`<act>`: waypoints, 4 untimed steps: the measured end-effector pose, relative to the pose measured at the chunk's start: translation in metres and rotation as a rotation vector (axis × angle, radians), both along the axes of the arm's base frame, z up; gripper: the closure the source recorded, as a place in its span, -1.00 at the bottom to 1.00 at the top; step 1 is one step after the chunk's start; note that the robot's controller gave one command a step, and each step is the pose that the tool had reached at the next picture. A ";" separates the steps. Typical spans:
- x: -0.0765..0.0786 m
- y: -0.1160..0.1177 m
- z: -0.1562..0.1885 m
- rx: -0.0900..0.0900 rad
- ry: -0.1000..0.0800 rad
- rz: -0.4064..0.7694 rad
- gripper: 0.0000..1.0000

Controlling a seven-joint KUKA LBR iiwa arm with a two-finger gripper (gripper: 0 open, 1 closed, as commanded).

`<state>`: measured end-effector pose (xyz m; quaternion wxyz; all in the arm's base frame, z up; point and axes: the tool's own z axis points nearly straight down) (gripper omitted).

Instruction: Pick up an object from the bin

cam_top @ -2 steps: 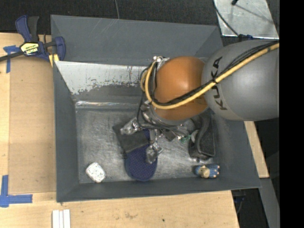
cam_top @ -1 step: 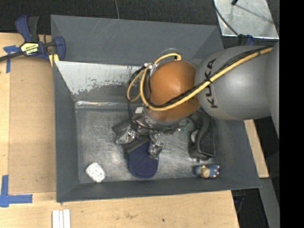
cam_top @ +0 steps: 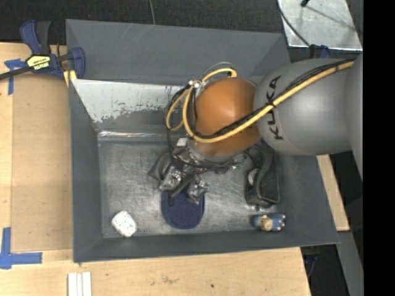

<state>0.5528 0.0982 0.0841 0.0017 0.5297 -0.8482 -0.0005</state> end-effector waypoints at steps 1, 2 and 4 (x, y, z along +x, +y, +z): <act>0.023 0.027 -0.003 -0.010 0.000 -0.082 1.00; 0.074 0.056 -0.004 -0.002 -0.006 -0.195 1.00; 0.030 0.050 0.263 0.003 -0.012 0.442 1.00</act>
Offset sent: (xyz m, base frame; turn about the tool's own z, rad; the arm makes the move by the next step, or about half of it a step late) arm 0.0195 0.0295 -0.0111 0.0814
